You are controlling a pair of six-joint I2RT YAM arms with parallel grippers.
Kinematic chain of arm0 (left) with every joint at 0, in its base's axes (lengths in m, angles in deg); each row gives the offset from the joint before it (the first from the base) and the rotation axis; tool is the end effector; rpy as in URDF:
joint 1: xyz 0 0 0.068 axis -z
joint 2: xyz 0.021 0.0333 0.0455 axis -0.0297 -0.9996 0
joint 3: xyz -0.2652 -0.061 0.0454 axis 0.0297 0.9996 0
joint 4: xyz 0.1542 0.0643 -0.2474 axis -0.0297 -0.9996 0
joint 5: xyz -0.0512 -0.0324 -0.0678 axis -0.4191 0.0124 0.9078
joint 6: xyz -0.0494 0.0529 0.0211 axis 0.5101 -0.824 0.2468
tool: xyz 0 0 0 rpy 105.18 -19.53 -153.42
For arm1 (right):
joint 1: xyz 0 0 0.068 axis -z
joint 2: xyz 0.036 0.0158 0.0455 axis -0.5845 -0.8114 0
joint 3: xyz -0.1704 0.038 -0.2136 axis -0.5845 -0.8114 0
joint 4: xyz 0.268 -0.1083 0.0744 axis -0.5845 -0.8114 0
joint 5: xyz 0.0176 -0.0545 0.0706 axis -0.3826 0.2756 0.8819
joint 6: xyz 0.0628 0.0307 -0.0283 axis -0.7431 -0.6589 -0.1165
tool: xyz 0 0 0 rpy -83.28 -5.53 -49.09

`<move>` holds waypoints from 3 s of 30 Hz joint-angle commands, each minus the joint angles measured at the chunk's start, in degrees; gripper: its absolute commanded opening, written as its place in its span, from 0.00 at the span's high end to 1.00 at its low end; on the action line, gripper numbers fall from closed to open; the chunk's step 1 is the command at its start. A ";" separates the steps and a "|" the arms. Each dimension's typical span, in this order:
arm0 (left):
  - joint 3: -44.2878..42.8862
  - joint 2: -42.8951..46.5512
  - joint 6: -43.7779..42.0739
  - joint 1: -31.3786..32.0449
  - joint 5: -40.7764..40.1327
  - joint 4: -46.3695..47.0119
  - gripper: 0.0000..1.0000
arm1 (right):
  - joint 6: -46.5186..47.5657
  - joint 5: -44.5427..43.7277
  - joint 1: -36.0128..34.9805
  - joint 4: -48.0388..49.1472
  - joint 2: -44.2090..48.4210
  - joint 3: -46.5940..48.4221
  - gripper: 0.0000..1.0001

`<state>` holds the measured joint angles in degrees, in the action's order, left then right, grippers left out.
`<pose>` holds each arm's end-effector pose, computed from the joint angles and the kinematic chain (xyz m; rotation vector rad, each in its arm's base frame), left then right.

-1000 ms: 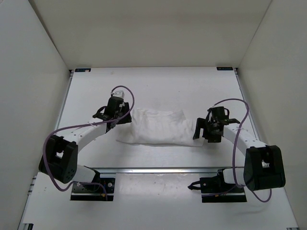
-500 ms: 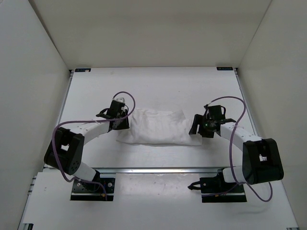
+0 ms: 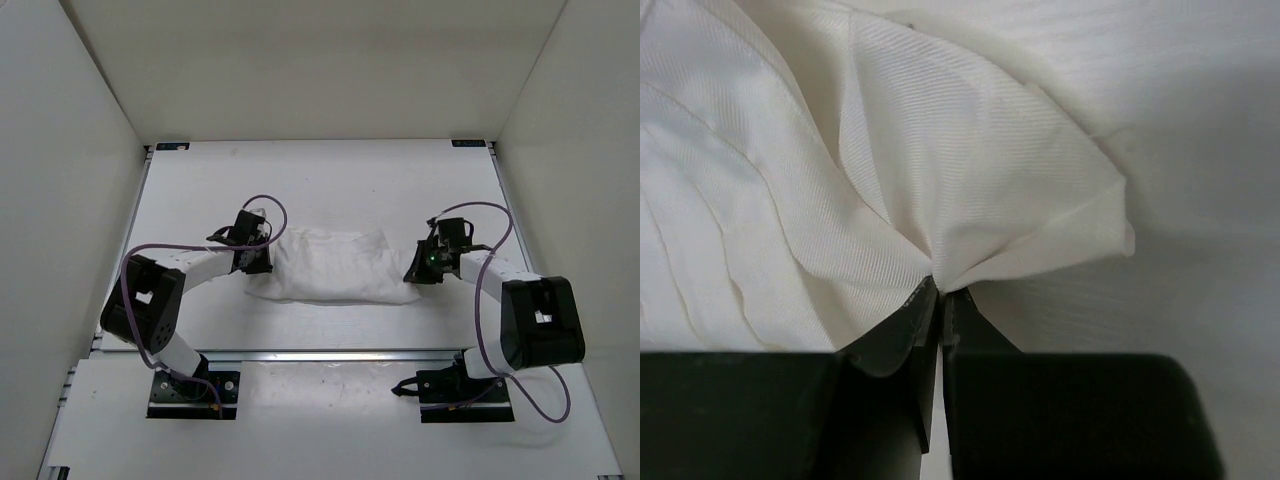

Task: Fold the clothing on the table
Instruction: Fold the skirt

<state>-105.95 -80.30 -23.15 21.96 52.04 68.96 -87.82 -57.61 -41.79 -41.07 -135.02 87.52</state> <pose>0.3051 -0.1314 0.1037 -0.0702 2.6503 -0.2532 0.2897 0.0503 0.1043 0.2038 2.6468 0.5671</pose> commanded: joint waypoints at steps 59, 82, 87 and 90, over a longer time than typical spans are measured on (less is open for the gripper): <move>-14.51 -21.72 12.39 2.36 33.73 15.15 0.92 | -3.56 18.83 -25.62 4.43 -15.03 26.55 0.62; -11.17 6.67 18.63 -4.34 33.20 19.72 0.52 | -1.81 17.50 -13.23 8.12 -5.95 13.72 1.00; -7.23 4.48 23.28 3.31 34.70 27.71 0.80 | -3.21 18.91 -13.84 14.52 -9.65 10.82 1.00; -4.07 1.15 23.99 6.57 35.13 28.68 0.91 | -4.53 19.36 -13.93 18.20 -11.32 8.54 1.00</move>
<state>-113.25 -76.78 -1.12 26.55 85.94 95.08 -91.27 -39.43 -55.25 -30.23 -145.03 97.66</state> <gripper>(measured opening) 0.122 0.002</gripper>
